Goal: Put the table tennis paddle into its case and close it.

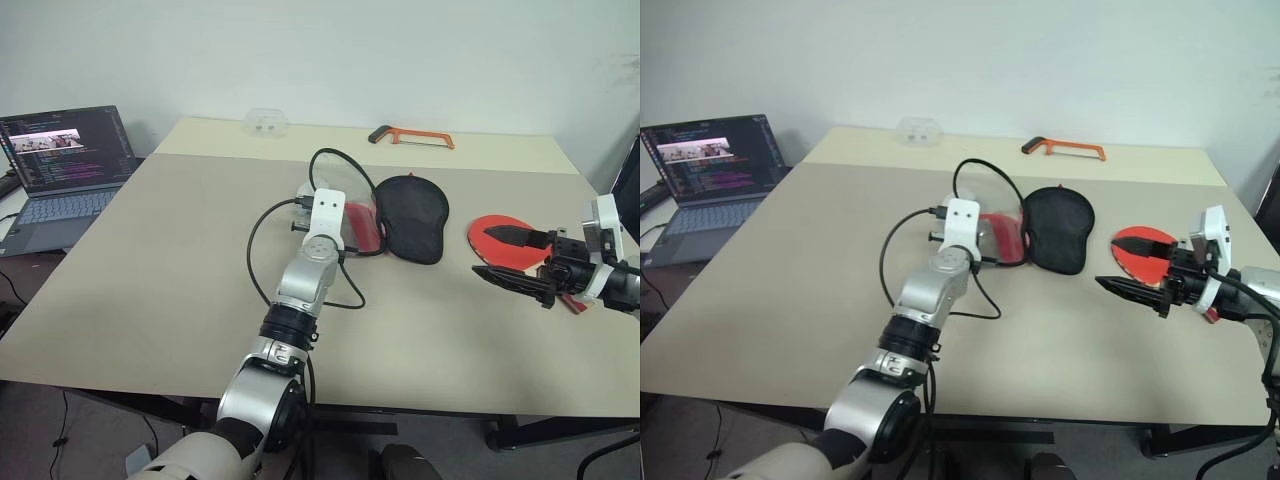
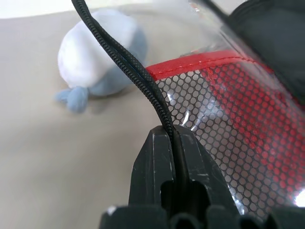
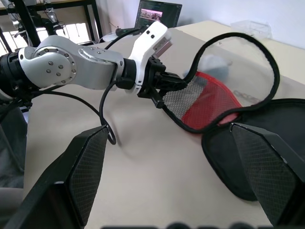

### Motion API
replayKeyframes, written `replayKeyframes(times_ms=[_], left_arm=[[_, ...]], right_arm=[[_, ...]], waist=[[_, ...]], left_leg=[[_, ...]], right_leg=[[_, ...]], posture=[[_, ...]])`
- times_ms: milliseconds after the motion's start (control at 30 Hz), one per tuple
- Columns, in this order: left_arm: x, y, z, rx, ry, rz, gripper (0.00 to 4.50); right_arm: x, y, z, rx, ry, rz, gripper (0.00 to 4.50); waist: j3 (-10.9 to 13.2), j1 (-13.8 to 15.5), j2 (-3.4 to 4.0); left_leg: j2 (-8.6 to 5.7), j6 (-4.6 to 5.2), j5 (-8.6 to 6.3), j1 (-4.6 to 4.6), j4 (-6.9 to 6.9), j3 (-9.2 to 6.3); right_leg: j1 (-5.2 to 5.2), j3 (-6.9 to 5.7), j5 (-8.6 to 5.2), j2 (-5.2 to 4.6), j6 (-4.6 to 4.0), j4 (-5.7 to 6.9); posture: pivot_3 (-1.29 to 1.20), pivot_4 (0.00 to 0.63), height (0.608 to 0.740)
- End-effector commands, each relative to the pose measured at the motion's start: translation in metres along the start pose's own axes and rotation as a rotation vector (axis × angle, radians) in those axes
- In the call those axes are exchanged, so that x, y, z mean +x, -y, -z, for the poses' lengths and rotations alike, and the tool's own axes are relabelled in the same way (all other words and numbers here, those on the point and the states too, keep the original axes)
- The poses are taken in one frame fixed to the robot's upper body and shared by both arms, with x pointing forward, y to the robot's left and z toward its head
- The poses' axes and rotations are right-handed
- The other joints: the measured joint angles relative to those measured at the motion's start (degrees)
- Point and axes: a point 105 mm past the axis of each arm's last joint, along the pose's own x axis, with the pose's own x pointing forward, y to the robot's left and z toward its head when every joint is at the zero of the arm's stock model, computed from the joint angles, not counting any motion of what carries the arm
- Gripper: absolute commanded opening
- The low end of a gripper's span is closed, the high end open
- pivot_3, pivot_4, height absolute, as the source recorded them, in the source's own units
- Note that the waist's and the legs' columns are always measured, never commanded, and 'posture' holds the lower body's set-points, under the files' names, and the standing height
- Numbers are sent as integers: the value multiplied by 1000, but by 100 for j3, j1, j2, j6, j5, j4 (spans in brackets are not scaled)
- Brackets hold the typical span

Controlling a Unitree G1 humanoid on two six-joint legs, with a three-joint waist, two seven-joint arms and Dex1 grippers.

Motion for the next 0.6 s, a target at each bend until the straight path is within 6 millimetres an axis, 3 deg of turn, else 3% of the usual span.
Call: replayKeyframes(times_ms=[33,433,600], left_arm=[[-4,9,-21,27,74,18,21],[-14,5,-7,31,27,19,21],[-15,8,-7,24,31,23,1396]], right_arm=[[-3,-2,-14,-41,35,6,4500],[2,-2,-14,-40,44,2,4500],[5,-2,-16,-43,47,-5,4500]], waist=[[0,-3,1],[1,-3,2],[1,-2,2]], left_leg=[[0,0,0,0,-1,0],[0,0,0,1,-1,0],[0,0,0,0,0,-1]], right_leg=[[0,0,0,0,0,0],[0,1,0,1,0,0],[0,0,0,0,0,0]], posture=[[0,150,740],[0,150,740],[0,150,740]])
